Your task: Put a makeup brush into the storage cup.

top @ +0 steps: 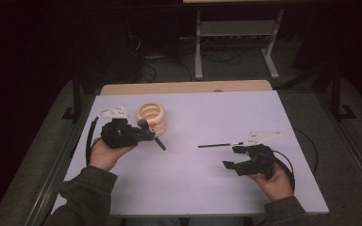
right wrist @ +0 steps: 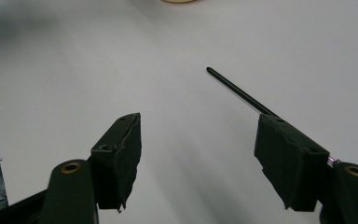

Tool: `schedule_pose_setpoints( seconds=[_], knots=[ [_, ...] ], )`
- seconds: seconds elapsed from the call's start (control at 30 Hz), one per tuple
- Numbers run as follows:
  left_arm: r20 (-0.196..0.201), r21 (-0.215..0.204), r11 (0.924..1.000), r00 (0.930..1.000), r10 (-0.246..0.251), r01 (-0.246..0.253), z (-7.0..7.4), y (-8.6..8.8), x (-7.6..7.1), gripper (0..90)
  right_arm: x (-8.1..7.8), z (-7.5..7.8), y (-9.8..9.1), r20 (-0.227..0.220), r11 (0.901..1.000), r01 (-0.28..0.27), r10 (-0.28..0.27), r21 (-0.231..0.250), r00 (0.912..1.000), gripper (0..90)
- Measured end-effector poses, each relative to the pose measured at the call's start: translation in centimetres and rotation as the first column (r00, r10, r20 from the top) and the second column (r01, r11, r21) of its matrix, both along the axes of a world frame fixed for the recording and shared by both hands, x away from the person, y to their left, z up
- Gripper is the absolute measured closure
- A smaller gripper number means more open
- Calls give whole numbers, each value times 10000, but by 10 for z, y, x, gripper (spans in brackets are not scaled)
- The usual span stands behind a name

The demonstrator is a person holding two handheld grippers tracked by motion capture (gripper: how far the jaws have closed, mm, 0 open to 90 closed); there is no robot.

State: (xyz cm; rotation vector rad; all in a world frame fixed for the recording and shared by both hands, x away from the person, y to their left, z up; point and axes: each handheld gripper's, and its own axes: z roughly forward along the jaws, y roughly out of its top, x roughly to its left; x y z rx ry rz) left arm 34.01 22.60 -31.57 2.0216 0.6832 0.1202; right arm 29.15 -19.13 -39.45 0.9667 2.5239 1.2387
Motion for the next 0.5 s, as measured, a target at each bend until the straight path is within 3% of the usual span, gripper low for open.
schedule_pose_setpoints(
  seconds=[0.27,0.5],
  knots=[
    [62,17,9997,9997,234,-234,28,9,20,782,0,1,0,191,9999,-66,69,-146,9998,304],
    [69,149,9990,9991,422,-423,46,10,38,781,-1,1,3,102,9998,-45,47,-185,9999,300]
  ],
)
